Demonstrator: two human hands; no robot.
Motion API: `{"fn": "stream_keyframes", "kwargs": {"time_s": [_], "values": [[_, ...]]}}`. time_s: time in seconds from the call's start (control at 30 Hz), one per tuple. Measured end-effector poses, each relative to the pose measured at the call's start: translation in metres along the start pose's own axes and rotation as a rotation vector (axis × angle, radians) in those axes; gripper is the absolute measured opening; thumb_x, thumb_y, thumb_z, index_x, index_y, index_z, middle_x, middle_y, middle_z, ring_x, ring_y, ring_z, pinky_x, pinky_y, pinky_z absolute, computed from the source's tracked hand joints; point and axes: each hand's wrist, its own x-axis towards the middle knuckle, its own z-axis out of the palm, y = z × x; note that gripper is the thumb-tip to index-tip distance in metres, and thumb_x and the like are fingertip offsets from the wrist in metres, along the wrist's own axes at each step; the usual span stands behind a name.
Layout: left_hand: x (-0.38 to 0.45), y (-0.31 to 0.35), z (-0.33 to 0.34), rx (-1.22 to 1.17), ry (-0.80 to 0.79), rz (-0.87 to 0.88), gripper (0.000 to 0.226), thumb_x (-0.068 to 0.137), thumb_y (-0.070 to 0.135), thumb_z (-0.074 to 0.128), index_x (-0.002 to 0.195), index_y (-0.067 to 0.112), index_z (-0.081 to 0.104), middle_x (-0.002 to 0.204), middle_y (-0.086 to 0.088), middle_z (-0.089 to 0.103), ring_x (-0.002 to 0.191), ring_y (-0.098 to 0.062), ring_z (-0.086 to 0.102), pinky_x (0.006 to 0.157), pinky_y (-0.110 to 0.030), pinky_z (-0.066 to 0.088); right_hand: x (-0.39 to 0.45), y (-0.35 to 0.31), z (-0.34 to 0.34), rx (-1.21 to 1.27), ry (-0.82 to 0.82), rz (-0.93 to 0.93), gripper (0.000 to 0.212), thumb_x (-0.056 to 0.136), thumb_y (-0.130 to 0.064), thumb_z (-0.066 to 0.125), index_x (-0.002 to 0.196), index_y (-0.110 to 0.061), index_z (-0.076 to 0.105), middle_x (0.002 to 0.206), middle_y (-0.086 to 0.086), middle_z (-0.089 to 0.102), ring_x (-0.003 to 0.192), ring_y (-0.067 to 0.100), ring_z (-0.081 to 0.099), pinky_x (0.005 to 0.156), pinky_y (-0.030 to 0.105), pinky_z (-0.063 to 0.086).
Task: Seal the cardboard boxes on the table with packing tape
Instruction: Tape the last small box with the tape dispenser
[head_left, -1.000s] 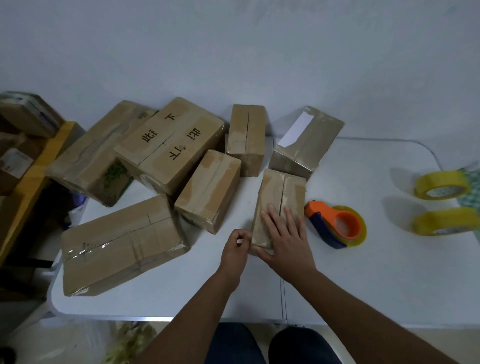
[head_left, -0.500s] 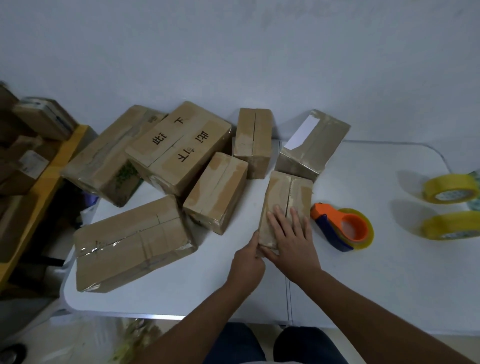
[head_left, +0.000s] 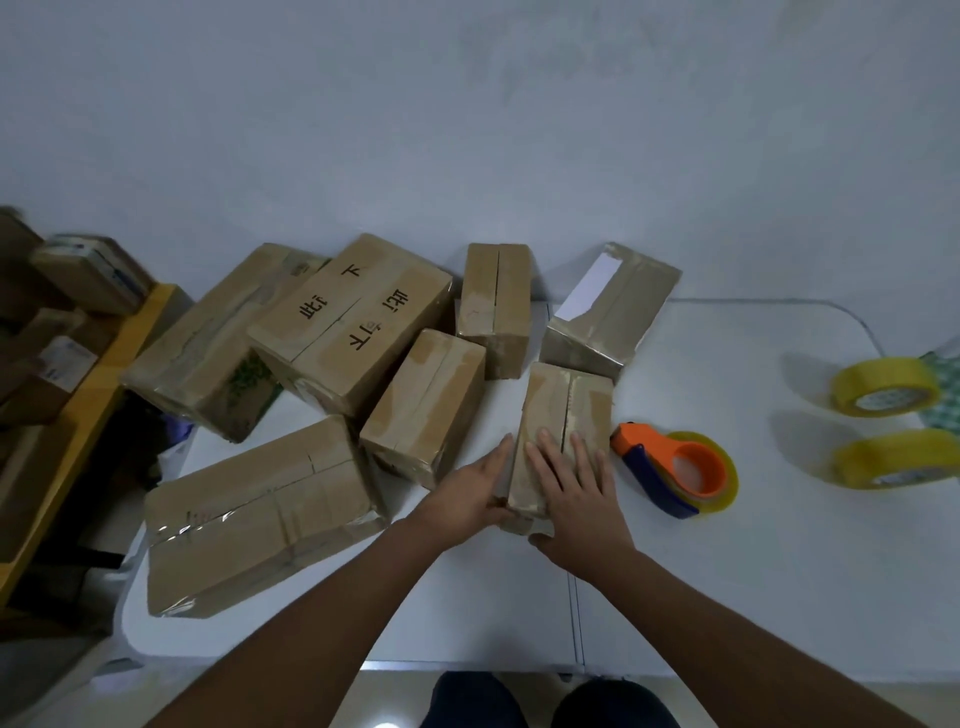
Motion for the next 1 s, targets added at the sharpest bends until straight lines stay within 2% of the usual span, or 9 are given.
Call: {"fn": "stream_keyframes", "kwargs": {"time_s": [0.13,0.23,0.33,0.43,0.53,0.63,0.77,0.87,1.0], "values": [[-0.002,0.001,0.005,-0.104,0.02,0.077,0.093,0.084,0.039,0.076,0.156,0.029,0.016,0.153,0.005,0.04,0.122,-0.02,0.058,0.1,-0.038,0.05,0.001,0.004,0.001,0.04,-0.022,-0.016,0.113,0.067,-0.068,0.066,0.155,-0.021,0.011,0.163,0.005,0.012,0.148,0.037,0.01,0.116,0.057,0.013],[-0.006,0.001,0.004,-0.13,0.033,0.097,0.083,0.085,0.046,0.073,0.152,0.029,0.026,0.149,0.008,0.045,0.119,-0.01,0.058,0.1,-0.035,0.05,0.002,0.01,-0.002,0.114,-0.06,-0.036,0.101,0.076,-0.074,0.037,0.155,-0.027,-0.004,0.163,-0.002,-0.009,0.148,0.03,-0.015,0.119,0.053,-0.005],[-0.008,-0.004,-0.003,-0.093,0.029,0.103,0.081,0.091,0.042,0.067,0.156,0.027,0.021,0.161,0.003,0.029,0.134,-0.014,0.047,0.109,-0.031,0.041,0.004,-0.001,-0.015,0.256,-0.098,-0.004,0.096,0.078,-0.077,0.025,0.155,-0.028,-0.004,0.16,-0.007,-0.02,0.145,0.026,-0.026,0.117,0.048,-0.014],[-0.017,-0.011,-0.008,-0.15,0.022,0.036,0.088,0.091,0.034,0.069,0.156,0.035,0.011,0.163,0.015,0.001,0.143,-0.008,0.027,0.114,-0.034,0.034,0.003,-0.003,-0.035,0.56,-0.074,0.003,0.084,0.085,-0.068,0.041,0.155,-0.028,0.017,0.162,-0.011,0.006,0.15,0.02,-0.002,0.122,0.044,0.007],[-0.018,-0.003,-0.008,-0.125,0.166,0.023,0.077,0.091,0.016,0.066,0.154,0.03,0.023,0.164,0.015,-0.001,0.148,-0.012,0.016,0.118,-0.038,0.029,-0.003,0.015,-0.045,0.866,0.217,0.195,0.055,0.094,-0.033,0.059,0.145,-0.024,0.041,0.153,-0.005,0.036,0.136,0.006,0.033,0.114,0.039,0.034],[-0.002,0.03,0.003,0.027,0.307,0.002,0.065,0.099,0.032,0.054,0.155,0.022,0.023,0.166,-0.001,-0.001,0.152,-0.026,0.011,0.122,-0.04,0.017,-0.002,0.036,-0.04,0.889,0.254,0.37,0.06,0.097,-0.034,0.056,0.15,-0.02,0.032,0.159,-0.002,0.024,0.144,0.011,0.024,0.119,0.038,0.025],[0.023,0.059,0.021,0.389,0.041,-0.07,0.105,0.087,0.069,0.051,0.158,0.018,-0.007,0.161,-0.017,-0.024,0.147,-0.044,-0.019,0.12,-0.053,-0.006,-0.002,0.041,-0.034,0.925,0.131,0.347,0.053,0.097,-0.037,0.054,0.145,-0.018,0.041,0.15,-0.002,0.039,0.132,0.015,0.045,0.109,0.038,0.041],[0.033,0.047,0.014,0.544,-0.034,0.038,0.107,0.089,0.055,0.06,0.157,0.02,-0.015,0.161,-0.006,-0.03,0.144,-0.048,-0.024,0.117,-0.059,-0.008,-0.009,0.048,-0.035,0.942,0.264,0.457,0.042,0.097,-0.035,0.054,0.134,-0.016,0.05,0.128,0.002,0.052,0.108,0.013,0.057,0.096,0.04,0.05],[0.046,0.034,-0.009,0.688,0.099,0.164,0.099,0.093,0.029,0.062,0.156,0.034,-0.015,0.161,0.006,-0.029,0.149,-0.039,-0.017,0.12,-0.059,0.0,-0.012,0.063,-0.037,0.822,0.294,0.498,0.037,0.097,-0.026,0.057,0.13,-0.012,0.053,0.128,0.007,0.048,0.107,0.016,0.054,0.095,0.026,0.041]]}}
